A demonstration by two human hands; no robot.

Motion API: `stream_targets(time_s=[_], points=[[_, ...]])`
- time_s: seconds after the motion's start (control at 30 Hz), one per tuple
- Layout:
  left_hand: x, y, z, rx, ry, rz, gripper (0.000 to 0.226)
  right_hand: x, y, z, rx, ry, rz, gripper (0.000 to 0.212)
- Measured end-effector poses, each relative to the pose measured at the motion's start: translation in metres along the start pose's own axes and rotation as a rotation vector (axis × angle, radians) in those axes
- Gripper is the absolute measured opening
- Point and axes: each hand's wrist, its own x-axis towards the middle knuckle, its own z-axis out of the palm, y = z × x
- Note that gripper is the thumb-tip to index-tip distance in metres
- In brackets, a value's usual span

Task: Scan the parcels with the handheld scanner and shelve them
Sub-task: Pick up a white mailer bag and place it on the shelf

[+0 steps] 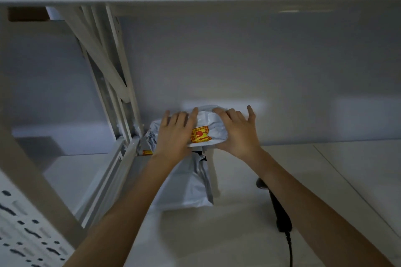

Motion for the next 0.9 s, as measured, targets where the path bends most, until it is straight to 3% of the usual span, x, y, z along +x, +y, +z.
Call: stream_targets(time_s=[0.1,0.2,0.27,0.37,0.47,0.6,0.67,0.8,0.9], points=[[0.000,0.005,-0.005,-0.293,-0.066,-0.163,0.101,-0.009,0.011,-0.015,0.426,-0.123,0.195,0.109],[0.004,0.009,-0.014,-1.016,-0.201,-0.527,0.084,-0.024,0.024,-0.025,1.012,-0.199,0.642,0.128],[0.004,0.013,-0.022,-1.371,-0.259,-0.729,0.060,-0.036,0.029,-0.030,1.198,-0.317,0.813,0.120],[-0.001,0.020,-0.025,-1.624,-0.399,-0.827,0.057,-0.057,0.030,-0.027,1.351,-0.515,0.848,0.108],[-0.006,0.031,-0.028,-1.732,-0.473,-0.832,0.051,-0.068,0.026,-0.025,1.456,-0.547,0.846,0.095],[-0.015,0.036,-0.025,-1.836,-0.561,-0.781,0.051,-0.071,0.025,-0.029,1.470,-0.418,0.917,0.056],[-0.023,0.038,-0.023,-1.756,-0.583,-0.728,0.057,-0.071,0.027,-0.031,1.472,-0.341,0.960,0.042],[-0.040,0.055,-0.020,-1.700,-0.553,-0.686,0.039,-0.067,0.029,-0.037,1.435,-0.294,0.972,0.053],[-0.044,0.059,-0.020,-1.734,-0.499,-0.717,0.032,-0.064,0.024,-0.046,1.401,-0.314,0.937,0.040]])
